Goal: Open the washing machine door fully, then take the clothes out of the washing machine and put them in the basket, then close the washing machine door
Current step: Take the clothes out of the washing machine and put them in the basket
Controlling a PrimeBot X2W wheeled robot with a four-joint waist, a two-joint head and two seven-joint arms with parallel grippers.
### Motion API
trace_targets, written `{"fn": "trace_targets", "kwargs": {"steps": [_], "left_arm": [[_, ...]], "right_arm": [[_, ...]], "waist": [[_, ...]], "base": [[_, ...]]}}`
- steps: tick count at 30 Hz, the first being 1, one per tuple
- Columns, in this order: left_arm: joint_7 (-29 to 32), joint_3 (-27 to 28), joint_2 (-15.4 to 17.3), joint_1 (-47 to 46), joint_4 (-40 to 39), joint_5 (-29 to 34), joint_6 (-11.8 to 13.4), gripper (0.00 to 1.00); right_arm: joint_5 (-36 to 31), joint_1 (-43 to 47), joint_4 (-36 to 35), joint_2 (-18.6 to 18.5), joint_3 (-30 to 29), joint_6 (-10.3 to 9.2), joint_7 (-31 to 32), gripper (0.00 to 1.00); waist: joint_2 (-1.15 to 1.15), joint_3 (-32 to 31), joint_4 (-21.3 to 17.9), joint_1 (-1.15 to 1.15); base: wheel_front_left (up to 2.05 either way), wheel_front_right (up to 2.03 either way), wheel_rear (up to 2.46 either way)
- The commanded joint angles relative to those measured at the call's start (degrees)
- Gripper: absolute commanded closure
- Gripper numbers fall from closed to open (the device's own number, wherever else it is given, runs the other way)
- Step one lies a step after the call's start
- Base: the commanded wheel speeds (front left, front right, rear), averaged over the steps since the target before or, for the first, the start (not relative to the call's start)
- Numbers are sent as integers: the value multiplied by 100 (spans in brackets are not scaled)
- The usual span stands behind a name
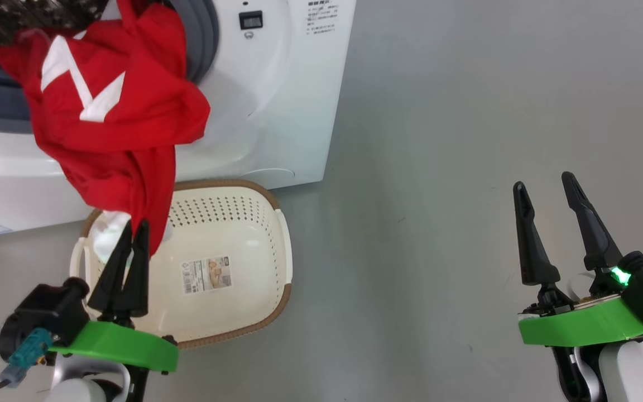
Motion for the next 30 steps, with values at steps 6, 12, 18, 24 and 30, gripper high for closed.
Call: {"fn": "trace_targets", "kwargs": {"steps": [6, 12, 18, 24, 30], "left_arm": [[-158, 219, -53, -232, 572, -189, -109, 100], [-301, 305, -255, -670, 1591, -482, -388, 100], [-398, 312, -338, -1165, 2479, -487, -572, 100], [-454, 310, -398, -1663, 3472, -432, -751, 100], [-475, 327, -464, -2032, 4316, -368, -887, 100]], "right_arm": [[87, 12, -170, -68, 201, 35, -36, 0], [90, -69, -174, -68, 221, 35, -36, 0], [90, -182, -185, -68, 254, 35, -36, 0], [110, -300, -179, -68, 298, 35, -36, 0], [130, -388, -188, -68, 294, 35, -36, 0]], "waist": [[0, 282, -48, 0], [0, 557, -83, 0], [0, 819, -111, 0], [0, 1084, -153, 0], [0, 1300, -190, 0]], "base": [[0, 0, 0], [0, 0, 0], [0, 0, 0], [0, 0, 0], [0, 0, 0]]}}
